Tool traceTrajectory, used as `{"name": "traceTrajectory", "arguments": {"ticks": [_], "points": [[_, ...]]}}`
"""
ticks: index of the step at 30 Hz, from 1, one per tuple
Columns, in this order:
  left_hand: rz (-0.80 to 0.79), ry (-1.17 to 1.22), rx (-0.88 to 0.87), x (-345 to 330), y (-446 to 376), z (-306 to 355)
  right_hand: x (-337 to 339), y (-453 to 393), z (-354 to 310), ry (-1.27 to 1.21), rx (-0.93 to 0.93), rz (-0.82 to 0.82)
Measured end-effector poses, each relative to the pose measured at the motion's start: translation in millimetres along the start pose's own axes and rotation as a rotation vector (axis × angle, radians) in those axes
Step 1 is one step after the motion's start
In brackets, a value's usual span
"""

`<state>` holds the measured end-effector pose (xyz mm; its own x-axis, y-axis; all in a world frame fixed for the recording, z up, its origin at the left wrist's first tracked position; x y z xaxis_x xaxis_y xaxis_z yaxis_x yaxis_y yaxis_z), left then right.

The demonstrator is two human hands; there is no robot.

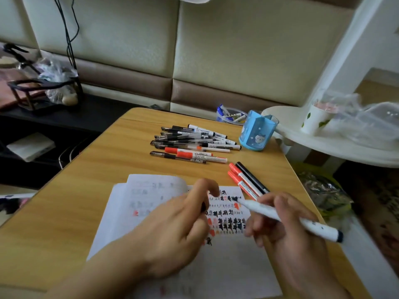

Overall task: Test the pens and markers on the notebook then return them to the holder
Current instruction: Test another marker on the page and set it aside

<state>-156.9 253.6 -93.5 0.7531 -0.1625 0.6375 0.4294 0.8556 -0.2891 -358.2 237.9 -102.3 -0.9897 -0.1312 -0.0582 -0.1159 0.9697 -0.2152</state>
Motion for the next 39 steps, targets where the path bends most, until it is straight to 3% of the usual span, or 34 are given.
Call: {"name": "traceTrajectory", "arguments": {"ticks": [4, 8, 11, 35, 39], "points": [[0.067, -0.11, 0.135, -6, -5, -16, -2, -6, 10, 0.318, -0.039, 0.0], [0.13, -0.06, 0.295, -5, -14, -28, -10, -9, 22, 0.417, 0.012, -0.088], [0.164, -0.054, 0.365, -3, -15, -36, -13, -8, 31, 0.498, 0.071, -0.033], [0.143, -0.1, 0.292, -4, -15, -31, -9, -10, 42, 0.514, 0.025, 0.019], [0.142, -0.148, 0.312, -6, -15, -31, -8, -9, 38, 0.301, -0.058, 0.035]]}}
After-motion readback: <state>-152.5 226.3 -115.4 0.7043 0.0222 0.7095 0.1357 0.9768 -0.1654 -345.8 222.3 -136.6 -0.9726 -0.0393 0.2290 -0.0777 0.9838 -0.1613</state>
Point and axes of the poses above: each hand's wrist, its own y-axis away from the middle knuckle, its own x-axis out of the back of the hand, z = x × y, the point moved 1 cm from there along -y, towards the middle knuckle, and after that the axes turned 5 degrees about y, right-handed, at the moved point
